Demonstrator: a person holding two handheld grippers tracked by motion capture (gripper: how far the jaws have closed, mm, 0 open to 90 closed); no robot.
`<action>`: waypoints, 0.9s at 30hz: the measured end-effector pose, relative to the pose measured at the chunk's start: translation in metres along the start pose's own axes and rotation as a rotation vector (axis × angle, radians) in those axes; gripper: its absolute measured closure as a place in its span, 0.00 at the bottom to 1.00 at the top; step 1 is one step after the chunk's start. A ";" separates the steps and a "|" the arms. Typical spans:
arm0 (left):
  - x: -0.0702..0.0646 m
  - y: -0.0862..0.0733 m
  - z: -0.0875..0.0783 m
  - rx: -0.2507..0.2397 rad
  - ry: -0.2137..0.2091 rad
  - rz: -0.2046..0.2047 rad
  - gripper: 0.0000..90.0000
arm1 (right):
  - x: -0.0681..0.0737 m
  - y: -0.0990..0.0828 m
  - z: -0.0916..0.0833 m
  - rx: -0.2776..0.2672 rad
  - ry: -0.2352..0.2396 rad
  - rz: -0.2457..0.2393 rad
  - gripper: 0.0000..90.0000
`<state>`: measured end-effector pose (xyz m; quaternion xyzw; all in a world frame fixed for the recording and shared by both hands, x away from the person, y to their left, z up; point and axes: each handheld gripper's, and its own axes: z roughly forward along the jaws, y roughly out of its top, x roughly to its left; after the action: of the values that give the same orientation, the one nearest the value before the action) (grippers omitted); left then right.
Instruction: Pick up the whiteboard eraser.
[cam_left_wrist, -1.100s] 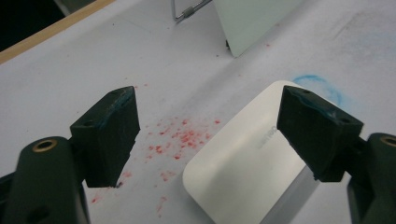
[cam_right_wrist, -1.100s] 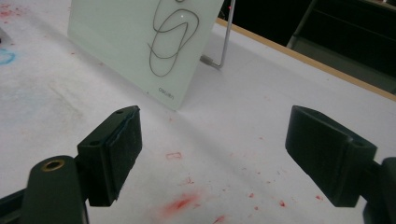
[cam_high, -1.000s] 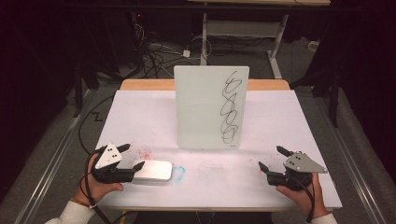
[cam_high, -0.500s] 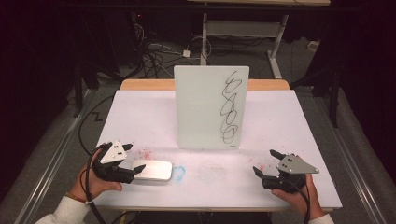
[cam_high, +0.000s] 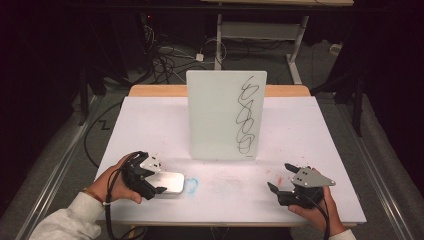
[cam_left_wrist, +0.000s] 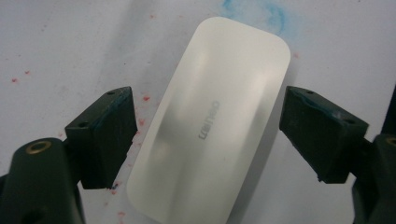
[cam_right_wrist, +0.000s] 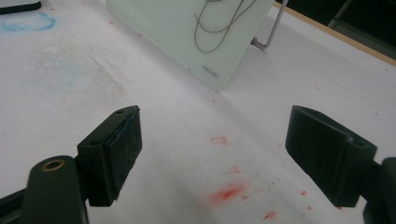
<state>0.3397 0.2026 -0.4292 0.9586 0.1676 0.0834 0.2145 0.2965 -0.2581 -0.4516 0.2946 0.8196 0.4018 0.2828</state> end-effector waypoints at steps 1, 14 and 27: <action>0.000 0.000 0.000 0.000 0.000 0.000 0.20 | 0.000 0.000 0.000 0.003 0.003 0.003 0.22; 0.007 0.012 0.031 0.069 -0.101 0.069 0.20 | 0.005 0.000 0.006 0.027 0.046 -0.012 0.22; 0.016 0.013 0.031 0.082 -0.121 0.117 0.32 | 0.005 0.000 0.007 0.028 0.072 -0.009 0.23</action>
<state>0.3656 0.1853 -0.4502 0.9781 0.1013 0.0309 0.1794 0.2975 -0.2511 -0.4563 0.2801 0.8362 0.3991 0.2509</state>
